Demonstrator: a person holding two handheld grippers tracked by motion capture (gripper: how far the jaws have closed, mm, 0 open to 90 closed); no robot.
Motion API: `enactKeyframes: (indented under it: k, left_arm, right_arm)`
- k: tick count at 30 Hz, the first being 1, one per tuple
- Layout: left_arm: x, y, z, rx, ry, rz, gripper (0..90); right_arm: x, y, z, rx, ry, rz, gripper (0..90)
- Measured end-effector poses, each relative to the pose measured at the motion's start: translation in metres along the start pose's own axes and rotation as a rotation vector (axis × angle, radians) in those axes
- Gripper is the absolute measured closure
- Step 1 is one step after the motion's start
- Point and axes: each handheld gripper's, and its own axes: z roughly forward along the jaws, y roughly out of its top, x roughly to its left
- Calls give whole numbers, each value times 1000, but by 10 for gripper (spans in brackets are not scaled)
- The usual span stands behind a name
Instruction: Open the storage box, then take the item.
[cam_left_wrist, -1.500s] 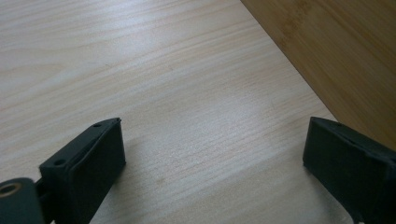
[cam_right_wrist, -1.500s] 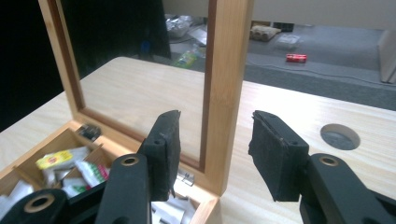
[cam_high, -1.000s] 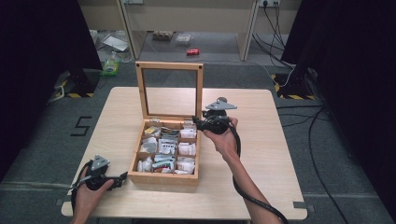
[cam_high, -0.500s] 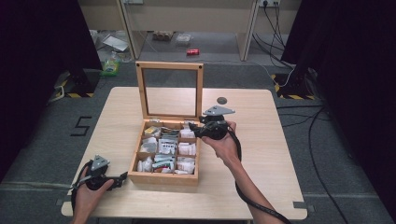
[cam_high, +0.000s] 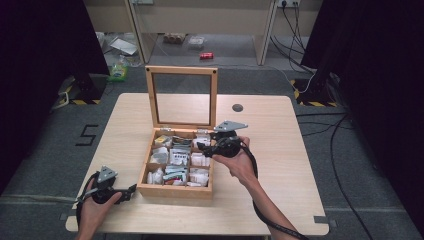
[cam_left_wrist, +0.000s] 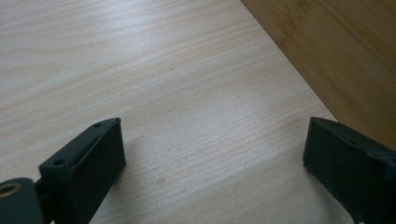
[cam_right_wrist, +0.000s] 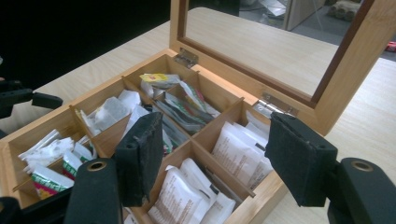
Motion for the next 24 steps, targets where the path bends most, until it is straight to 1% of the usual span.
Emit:
enactKeyframes:
  k: [5,8,10,16,21,24]
  left_arm:
    - [0,0,0,0,0,0,49]
    - [0,0,0,0,0,0,50]
    - [0,0,0,0,2,-1,50]
    - [-1,-2,-3,1,6,-4,50]
    - [-1,-3,-4,3,7,-3,50]
    - [-1,-3,-4,3,7,-3,49]
  right_arm:
    - [2,-3,-1,12,12,-7,369]
    - [5,-6,0,30,24,-12,377]
    - [7,-8,0,39,33,-24,380]
    - [11,-14,1,57,58,-33,392]
    - [14,-16,1,61,70,-40,398]
    - [15,-16,0,60,68,-44,402]
